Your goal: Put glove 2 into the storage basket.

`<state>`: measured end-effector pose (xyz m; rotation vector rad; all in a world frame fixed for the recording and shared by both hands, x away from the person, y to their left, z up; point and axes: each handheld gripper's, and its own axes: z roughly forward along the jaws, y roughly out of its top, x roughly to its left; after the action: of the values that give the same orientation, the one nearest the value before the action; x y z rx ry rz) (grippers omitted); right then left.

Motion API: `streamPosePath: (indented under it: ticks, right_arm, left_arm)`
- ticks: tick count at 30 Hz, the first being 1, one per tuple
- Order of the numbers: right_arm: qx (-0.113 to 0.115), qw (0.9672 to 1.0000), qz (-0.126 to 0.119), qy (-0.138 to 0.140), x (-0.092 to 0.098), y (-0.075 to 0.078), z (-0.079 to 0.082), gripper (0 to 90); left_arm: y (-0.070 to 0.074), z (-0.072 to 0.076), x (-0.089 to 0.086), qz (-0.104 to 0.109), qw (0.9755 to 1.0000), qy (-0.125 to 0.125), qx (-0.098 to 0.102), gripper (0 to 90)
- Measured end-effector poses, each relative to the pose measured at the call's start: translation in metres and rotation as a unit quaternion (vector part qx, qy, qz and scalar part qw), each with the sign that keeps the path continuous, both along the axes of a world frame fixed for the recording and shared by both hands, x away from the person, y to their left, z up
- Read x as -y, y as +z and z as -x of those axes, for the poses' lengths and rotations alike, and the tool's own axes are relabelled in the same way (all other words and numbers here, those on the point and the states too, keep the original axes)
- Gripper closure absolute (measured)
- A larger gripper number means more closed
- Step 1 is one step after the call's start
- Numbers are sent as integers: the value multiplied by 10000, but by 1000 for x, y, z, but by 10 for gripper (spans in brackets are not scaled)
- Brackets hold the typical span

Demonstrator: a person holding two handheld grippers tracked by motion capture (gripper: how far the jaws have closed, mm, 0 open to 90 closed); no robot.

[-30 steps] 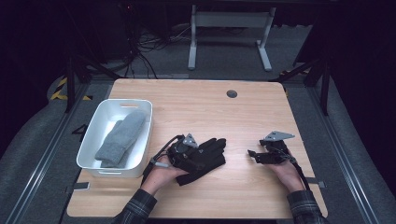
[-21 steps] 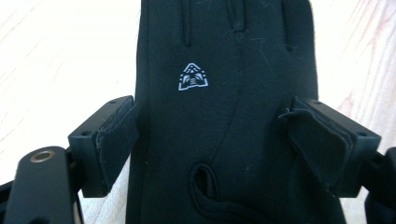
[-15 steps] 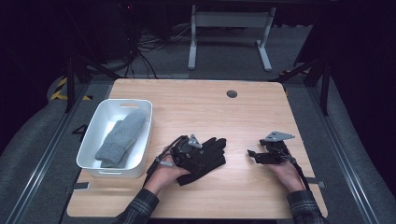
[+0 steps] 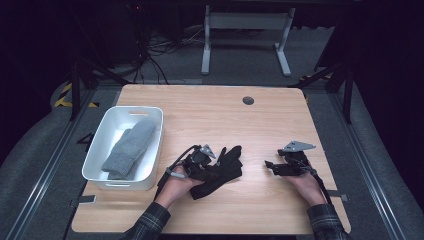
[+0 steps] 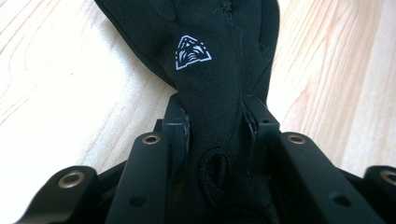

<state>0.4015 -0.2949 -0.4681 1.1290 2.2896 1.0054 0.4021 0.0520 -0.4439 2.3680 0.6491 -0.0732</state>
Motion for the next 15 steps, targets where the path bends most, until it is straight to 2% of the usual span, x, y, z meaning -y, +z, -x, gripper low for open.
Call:
streamPosePath:
  ticks: [3,5,7,9,10,11,12,13,15]
  right_arm:
    - [-3,10000,1,-5,0,0,0,246]
    - [-22,10000,8,-11,0,0,0,228]
    - [-27,10000,12,-11,0,0,0,224]
    - [-30,10000,19,-11,0,0,-1,215]
    - [-34,10000,24,-26,-1,0,-1,205]
    - [-34,10000,24,-26,-1,0,-1,205]
    - [-38,10000,45,-57,-1,0,-1,183]
    - [-45,10000,51,-67,-1,0,-1,171]
    - [-56,9999,51,-75,-1,-1,-2,156]
  left_arm:
    - [4,0,-4,43,10000,88,-10,684]
    - [11,0,-7,-7,9998,173,10,684]
    - [19,0,-12,74,9996,278,-13,684]
    - [27,0,-16,91,9993,373,31,684]
    - [36,-1,-21,107,9989,448,60,683]
    - [36,-1,-21,107,9989,448,60,683]
    - [45,-3,-27,201,9983,536,119,683]
    - [45,-3,-27,201,9983,536,119,682]
    - [54,-4,-34,225,9975,643,173,682]
